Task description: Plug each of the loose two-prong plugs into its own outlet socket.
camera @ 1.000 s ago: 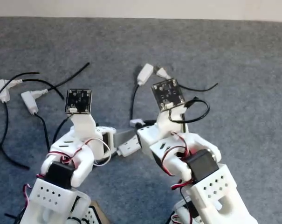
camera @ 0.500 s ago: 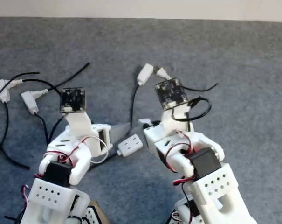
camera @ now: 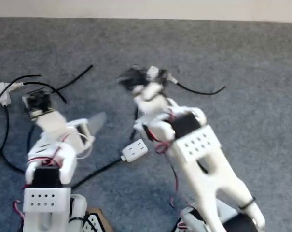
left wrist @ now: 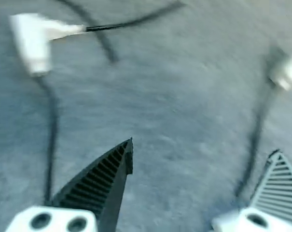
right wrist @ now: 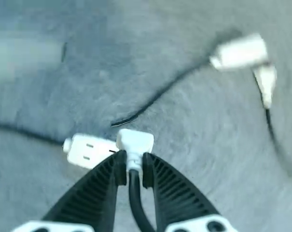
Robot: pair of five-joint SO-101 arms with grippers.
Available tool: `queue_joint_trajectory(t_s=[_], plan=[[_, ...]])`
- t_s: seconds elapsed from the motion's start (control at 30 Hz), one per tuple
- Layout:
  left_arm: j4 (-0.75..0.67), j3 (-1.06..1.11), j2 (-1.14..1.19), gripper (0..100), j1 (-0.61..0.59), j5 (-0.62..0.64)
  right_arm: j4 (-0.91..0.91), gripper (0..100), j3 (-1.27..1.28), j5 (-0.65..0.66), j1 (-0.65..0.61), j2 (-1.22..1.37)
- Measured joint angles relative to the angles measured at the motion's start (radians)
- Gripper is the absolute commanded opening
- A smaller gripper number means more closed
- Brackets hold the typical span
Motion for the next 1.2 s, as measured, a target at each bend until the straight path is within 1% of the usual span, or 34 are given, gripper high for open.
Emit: queue_joint_trajectory(t_s=[0.1, 0.23, 0.3, 0.37, 0.5, 0.6, 0.7, 0.83, 1.03, 1.2], plan=[[0.000, 0.060, 0.000, 40, -0.095, 0.009, 0.114, 0.5, -0.135, 0.256, -0.063, 0.137], [-0.031, 0.157, 0.000, 40, -0.186, 0.009, 0.330, 0.5, -0.319, 0.614, -0.137, 0.282], [-0.063, 0.201, 0.000, 40, -0.209, 0.009, 0.397, 0.5, -0.400, 0.746, -0.141, 0.339], [-0.094, 0.239, 0.000, 40, -0.213, 0.009, 0.416, 0.5, -0.459, 0.830, -0.132, 0.385], [-0.110, 0.256, -0.002, 40, -0.219, 0.009, 0.427, 0.5, -0.512, 0.921, -0.103, 0.445], [-0.112, 0.258, 0.000, 40, -0.219, 0.009, 0.422, 0.5, -0.512, 0.951, -0.098, 0.474], [-0.112, 0.258, 0.000, 40, -0.219, 0.009, 0.373, 0.5, -0.493, 0.961, -0.095, 0.480], [-0.112, 0.262, -0.002, 40, -0.219, 0.009, 0.273, 0.5, -0.371, 0.961, -0.095, 0.474], [-0.112, 0.262, -0.002, 40, -0.219, 0.009, 0.092, 0.5, -0.120, 0.979, -0.095, 0.339], [-0.112, 0.262, -0.002, 40, -0.219, 0.009, 0.009, 0.5, 0.011, 1.002, -0.095, 0.262]])
